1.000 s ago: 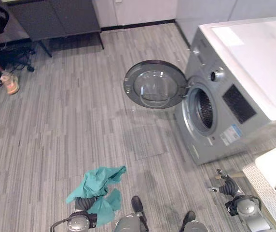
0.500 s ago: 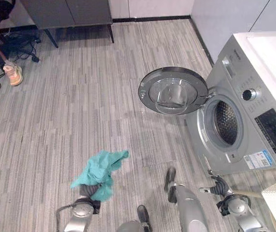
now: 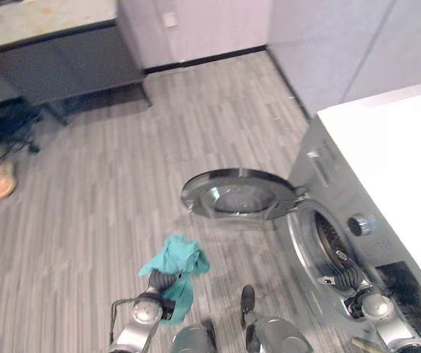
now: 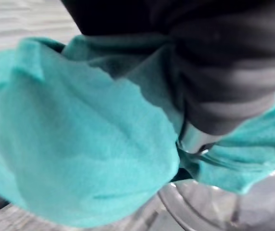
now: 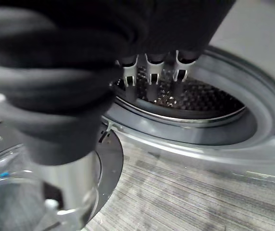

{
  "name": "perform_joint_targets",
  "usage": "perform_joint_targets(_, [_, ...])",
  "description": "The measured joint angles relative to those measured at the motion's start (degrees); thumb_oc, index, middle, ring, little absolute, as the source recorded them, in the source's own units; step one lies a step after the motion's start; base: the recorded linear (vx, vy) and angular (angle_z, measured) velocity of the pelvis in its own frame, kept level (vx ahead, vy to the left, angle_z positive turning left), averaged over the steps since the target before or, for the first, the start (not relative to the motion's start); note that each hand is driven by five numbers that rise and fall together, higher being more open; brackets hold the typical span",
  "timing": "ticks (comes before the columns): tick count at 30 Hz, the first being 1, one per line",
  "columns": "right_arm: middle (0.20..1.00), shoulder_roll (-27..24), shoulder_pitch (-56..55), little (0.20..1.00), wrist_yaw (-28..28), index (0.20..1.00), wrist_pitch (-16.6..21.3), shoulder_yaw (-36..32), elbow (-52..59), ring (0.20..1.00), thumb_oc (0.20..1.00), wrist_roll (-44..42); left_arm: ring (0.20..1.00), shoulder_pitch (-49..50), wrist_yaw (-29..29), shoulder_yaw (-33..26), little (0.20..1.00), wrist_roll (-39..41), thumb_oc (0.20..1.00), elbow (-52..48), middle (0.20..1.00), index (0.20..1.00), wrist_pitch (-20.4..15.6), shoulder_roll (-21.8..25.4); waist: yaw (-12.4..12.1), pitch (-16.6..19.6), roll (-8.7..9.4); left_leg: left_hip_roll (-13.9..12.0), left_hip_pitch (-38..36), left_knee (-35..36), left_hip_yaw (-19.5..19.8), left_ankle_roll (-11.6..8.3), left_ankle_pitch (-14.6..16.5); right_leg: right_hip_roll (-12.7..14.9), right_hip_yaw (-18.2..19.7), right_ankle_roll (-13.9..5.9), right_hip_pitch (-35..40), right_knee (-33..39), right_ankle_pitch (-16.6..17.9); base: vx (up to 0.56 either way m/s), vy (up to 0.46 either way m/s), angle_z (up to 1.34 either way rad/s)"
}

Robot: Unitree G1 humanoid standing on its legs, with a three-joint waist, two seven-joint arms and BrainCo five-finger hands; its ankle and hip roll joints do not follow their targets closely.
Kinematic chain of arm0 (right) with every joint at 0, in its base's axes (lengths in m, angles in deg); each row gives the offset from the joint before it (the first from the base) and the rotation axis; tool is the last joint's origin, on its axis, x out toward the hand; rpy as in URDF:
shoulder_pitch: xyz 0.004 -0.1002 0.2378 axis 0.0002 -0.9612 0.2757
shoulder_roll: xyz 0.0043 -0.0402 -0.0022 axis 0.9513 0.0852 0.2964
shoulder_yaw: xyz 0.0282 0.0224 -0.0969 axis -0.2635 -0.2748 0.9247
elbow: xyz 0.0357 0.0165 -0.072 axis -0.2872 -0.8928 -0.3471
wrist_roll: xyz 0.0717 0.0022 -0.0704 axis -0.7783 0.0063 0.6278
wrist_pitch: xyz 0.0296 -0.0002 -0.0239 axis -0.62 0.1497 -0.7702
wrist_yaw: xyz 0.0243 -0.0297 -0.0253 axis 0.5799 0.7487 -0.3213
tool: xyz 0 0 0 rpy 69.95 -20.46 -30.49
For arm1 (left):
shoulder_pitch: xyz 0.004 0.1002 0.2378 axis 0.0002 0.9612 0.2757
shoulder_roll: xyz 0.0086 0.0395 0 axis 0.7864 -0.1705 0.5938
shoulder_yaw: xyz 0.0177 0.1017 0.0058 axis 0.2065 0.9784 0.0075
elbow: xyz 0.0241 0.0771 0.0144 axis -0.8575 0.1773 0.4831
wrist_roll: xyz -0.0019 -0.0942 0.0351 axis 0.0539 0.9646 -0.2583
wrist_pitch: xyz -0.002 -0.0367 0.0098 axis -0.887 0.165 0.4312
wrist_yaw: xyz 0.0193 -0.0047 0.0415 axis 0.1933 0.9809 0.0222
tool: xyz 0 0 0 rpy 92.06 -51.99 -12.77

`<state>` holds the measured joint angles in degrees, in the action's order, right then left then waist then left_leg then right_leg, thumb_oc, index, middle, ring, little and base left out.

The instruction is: Grab the laundry basket,head to the washer,open it,put in the laundry and shut it.

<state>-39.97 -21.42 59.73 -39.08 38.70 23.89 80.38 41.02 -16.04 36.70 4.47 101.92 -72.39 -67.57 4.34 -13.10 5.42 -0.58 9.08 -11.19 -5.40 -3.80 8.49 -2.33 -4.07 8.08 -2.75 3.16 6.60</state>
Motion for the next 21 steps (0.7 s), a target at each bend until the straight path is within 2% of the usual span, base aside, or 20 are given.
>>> perform_joint_targets(1, [1.000, 0.66, -1.16, 1.000, 0.41, 1.000, 0.46, 1.49, 0.10, 1.000, 1.000, -0.01, 0.200, -0.18, -0.11, 0.47, 0.200, 0.00, 0.200, -0.90, 0.200, 0.200, -0.26, -0.12, 3.12, 0.40, -0.96, 0.11, 3.28, 0.93, 5.12, -1.04, -3.99, -2.08, 3.43, -0.28, 2.98, 1.31, -0.71, 0.14, 0.187, -2.13])
perform_joint_targets(2, [1.000, 1.51, -0.82, 1.000, 0.79, 1.000, -0.06, 2.51, -0.21, 1.000, 1.000, -0.01, 0.200, -0.11, -0.13, 0.27, 0.200, 0.01, 0.200, -1.37, 0.200, 0.200, -0.35, 0.12, 3.53, 0.74, -1.90, 1.93, 5.43, 0.75, 9.17, -0.91, -4.25, -2.83, 5.77, -0.61, 3.54, 1.40, -0.75, 0.10, 0.174, -1.72])
perform_joint_targets(3, [1.000, 1.35, -1.36, 1.000, 0.60, 1.000, 0.00, 3.05, -1.09, 1.000, 1.000, -0.01, 0.200, -1.04, -0.16, 0.70, 0.200, 0.00, 0.200, -0.78, 0.200, 0.200, -0.59, 0.12, 2.95, 0.85, -1.67, 3.57, 5.44, 4.35, 13.63, -0.69, -5.98, -3.30, 9.62, -1.24, 3.74, 1.31, -1.04, 0.12, 0.211, -1.70])
perform_joint_targets(4, [1.000, 1.05, -1.07, 1.000, 0.51, 1.000, -0.14, 3.14, -2.06, 1.000, 1.000, 0.06, 0.200, -1.53, -0.23, 1.19, 0.200, 0.00, 0.200, -0.87, 0.200, 0.200, -0.79, 0.16, 2.89, 0.76, -1.38, 4.92, 4.72, 6.17, 16.07, 0.49, -6.66, -3.74, 13.24, -1.73, 3.82, 1.28, -0.86, 0.11, 0.202, -2.04])
perform_joint_targets(5, [1.000, 0.97, -0.79, 1.000, 0.40, 1.000, -0.18, 2.23, -3.07, 1.000, 1.000, 0.21, 0.200, -1.43, -0.27, 1.27, 0.200, -0.01, 0.200, -0.25, 0.200, 0.200, -0.96, 0.35, 1.72, 0.81, -1.20, 4.67, 3.52, 8.20, 16.16, 2.52, -7.97, -4.36, 16.81, -2.05, 3.86, 1.02, -1.05, 0.07, 0.146, -2.00])
perform_joint_targets(6, [1.000, 0.27, -0.59, 1.000, 0.31, 1.000, -0.15, 1.93, -3.19, 1.000, 1.000, 0.33, 0.200, -0.98, -0.02, 1.81, 0.200, -0.03, 0.200, 0.23, 0.200, 0.200, -0.89, 0.32, 2.20, 1.11, -1.98, 3.75, 2.30, 8.65, 13.69, 3.60, -8.67, -4.99, 18.32, -2.43, 4.61, 1.11, -1.51, 0.04, 0.172, -1.66])
perform_joint_targets(7, [1.000, -0.70, -1.18, 1.000, 0.33, 1.000, -0.19, 1.71, -3.16, 1.000, 1.000, 0.36, 0.200, -0.54, 0.06, 2.67, 0.200, -0.04, 0.200, 0.28, 0.200, 0.200, -0.84, 0.18, 3.79, 1.54, -3.23, 2.38, 0.90, 9.69, 12.48, 3.96, -9.08, -6.18, 19.01, -2.94, 5.00, 0.65, -2.55, 0.01, 0.198, -1.13])
perform_joint_targets(8, [1.000, -1.18, -2.40, 1.000, 0.33, 1.000, -0.72, 1.65, -3.09, 1.000, 1.000, 0.37, 0.200, -1.92, 0.08, 3.41, 0.200, -0.15, 0.200, 0.26, 0.200, 0.200, -0.87, 0.12, 5.25, 1.31, -3.61, 0.86, -0.68, 11.43, 9.57, 4.15, -14.81, -6.89, 18.93, -4.15, 3.46, -3.44, -5.47, 0.00, 0.194, -0.85])
perform_joint_targets(9, [1.000, -1.08, -2.76, 1.000, 0.12, 1.000, -0.70, 1.95, -2.84, 1.000, 1.000, 0.41, 0.200, -2.05, 0.06, 3.46, 0.200, -0.22, 0.200, 0.03, 0.200, 0.200, -0.82, 0.06, 5.42, 1.34, -3.47, -0.09, -2.17, 13.41, 5.83, 4.54, -15.60, -6.91, 19.13, -6.45, 1.79, -7.19, -8.21, -0.04, 0.125, -1.41])
perform_joint_targets(10, [1.000, -0.90, -2.09, 1.000, -0.24, 1.000, -0.72, 2.19, -2.52, 1.000, 1.000, 0.42, 0.200, -1.55, 0.04, 3.44, 0.200, -0.73, 0.200, -0.57, 0.200, 0.200, -0.96, 0.56, 3.57, 1.33, -3.44, -0.59, -3.54, 15.39, 0.80, 5.19, -16.24, -6.32, 18.21, -8.39, -2.05, -12.32, -10.68, -0.05, 0.055, -1.78])
perform_joint_targets(11, [1.000, -0.89, -1.68, 1.000, -0.18, 1.000, -0.37, 2.19, -1.78, 1.000, 1.000, 0.43, 0.200, -1.22, 0.05, 3.44, 0.200, -1.45, 0.200, -0.97, 0.200, 0.200, -1.04, 1.27, 2.99, 1.67, -2.60, 0.00, -4.17, 15.66, -1.93, 5.84, -15.80, -4.48, 16.22, -9.14, -4.53, -14.21, -10.96, -0.08, 0.063, -1.65])
perform_joint_targets(12, [1.000, -0.93, -1.36, 1.000, -0.11, 1.000, -0.22, 2.04, -1.27, 1.000, 1.000, 0.43, 0.200, -1.40, 0.06, 3.30, 0.200, -1.81, 0.200, -0.82, 0.200, 0.200, -0.97, 1.38, 4.08, 1.57, -2.79, 0.81, -4.30, 15.75, -2.21, 6.36, -15.22, -2.93, 13.93, -9.09, -4.97, -14.27, -11.02, -0.12, 0.012, -1.26])
perform_joint_targets(13, [1.000, -0.83, -0.78, 1.000, -0.26, 1.000, -0.30, 2.21, -1.17, 1.000, 1.000, 0.48, 0.200, -2.39, 0.09, 3.91, 0.200, -1.95, 0.200, -1.20, 0.200, 0.200, -1.03, 1.68, 4.79, 1.17, -2.92, 0.76, -4.43, 15.79, -6.86, 6.36, -15.18, -1.58, 13.23, -10.80, -7.28, -16.68, -12.18, -0.13, -0.031, -0.94])
perform_joint_targets(15, [1.000, -0.22, -0.01, 1.000, -0.28, 1.000, -0.28, 2.48, -0.71, 1.000, 1.000, 0.49, 0.200, -2.46, -0.02, 4.03, 0.200, -2.07, 0.200, -1.33, 0.200, 0.200, -1.21, 1.89, 3.00, 0.71, -2.86, 1.14, -4.42, 15.79, -9.60, 6.34, -14.82, 0.57, 10.86, -11.37, -9.29, -17.71, -12.48, -0.08, -0.047, -1.10])
perform_joint_targets(16, [1.000, 1.29, 0.06, 1.000, -0.27, 1.000, -0.32, 2.29, -0.46, 1.000, 1.000, 0.48, 0.200, -3.08, -0.16, 3.82, 0.200, -2.09, 0.200, -1.40, 0.200, 0.200, -1.21, 1.90, 2.70, 0.41, -3.00, 1.08, -4.45, 15.78, -11.64, 6.65, -14.38, 5.31, 1.64, -11.58, -9.87, -16.50, -12.34, -0.03, -0.065, -0.82])
perform_joint_targets(17, [1.000, 1.83, 0.13, 1.000, -0.27, 1.000, -0.29, 2.56, -0.40, 1.000, 1.000, 0.48, 0.200, -3.19, -0.28, 3.37, 0.200, -2.09, 0.200, -1.48, 0.200, 0.200, -1.24, 1.99, 2.56, 0.34, -3.12, 1.00, -4.59, 15.78, -11.91, 6.68, -14.20, 6.63, -0.97, -11.87, -9.57, -15.68, -12.14, 0.07, -0.092, -0.67])
perform_joint_targets(18, [1.000, 2.96, 0.14, 1.000, -0.30, 1.000, -0.22, 2.59, -0.36, 1.000, 1.000, 0.52, 0.200, -3.25, -0.72, 2.62, 0.200, -2.06, 0.200, -1.78, 0.200, 0.200, -1.25, 2.10, 2.32, -0.47, -3.53, -0.29, -5.78, 15.81, -14.92, 7.13, -14.12, 9.38, -10.27, -11.92, -7.81, -15.26, -12.11, 0.10, -0.084, -0.62])
perform_joint_targets(19, [1.000, 3.41, 0.45, 1.000, -0.37, 1.000, -0.19, 2.78, -0.38, 1.000, 1.000, 0.56, 0.200, -2.46, -1.00, 1.70, 0.200, -2.05, 0.200, -2.46, 0.200, 0.200, -1.29, 2.11, 0.44, -0.84, -3.86, -1.04, -6.75, 15.81, -16.73, 6.26, -13.13, 10.45, -14.24, -11.59, -7.76, -16.41, -12.33, 0.12, -0.111, -1.12])
perform_joint_targets(20, [1.000, 3.71, 0.55, 1.000, -0.47, 1.000, 0.18, 2.77, -0.29, 1.000, 1.000, 0.57, 0.200, -1.47, -1.38, 0.75, 0.200, -2.03, 0.200, -2.97, 0.200, 0.200, -1.60, 2.20, -1.58, -0.83, -3.77, -1.35, -7.53, 15.79, -18.18, 5.34, -12.09, 10.65, -14.45, -11.77, -7.89, -16.85, -12.19, 0.01, -0.149, -1.01])
perform_joint_targets(21, [1.000, 3.50, 0.87, 1.000, -0.37, 1.000, 0.65, 2.18, 0.09, 1.000, 1.000, 0.56, 0.200, -0.14, -1.48, -0.25, 0.200, -2.02, 0.200, -3.00, 0.200, 0.200, -1.68, 2.56, -1.30, -0.48, -3.72, -1.39, -7.16, 14.86, -18.38, 4.71, -10.86, 11.32, -12.40, -11.80, -6.92, -17.07, -12.21, -0.03, -0.159, -0.59])
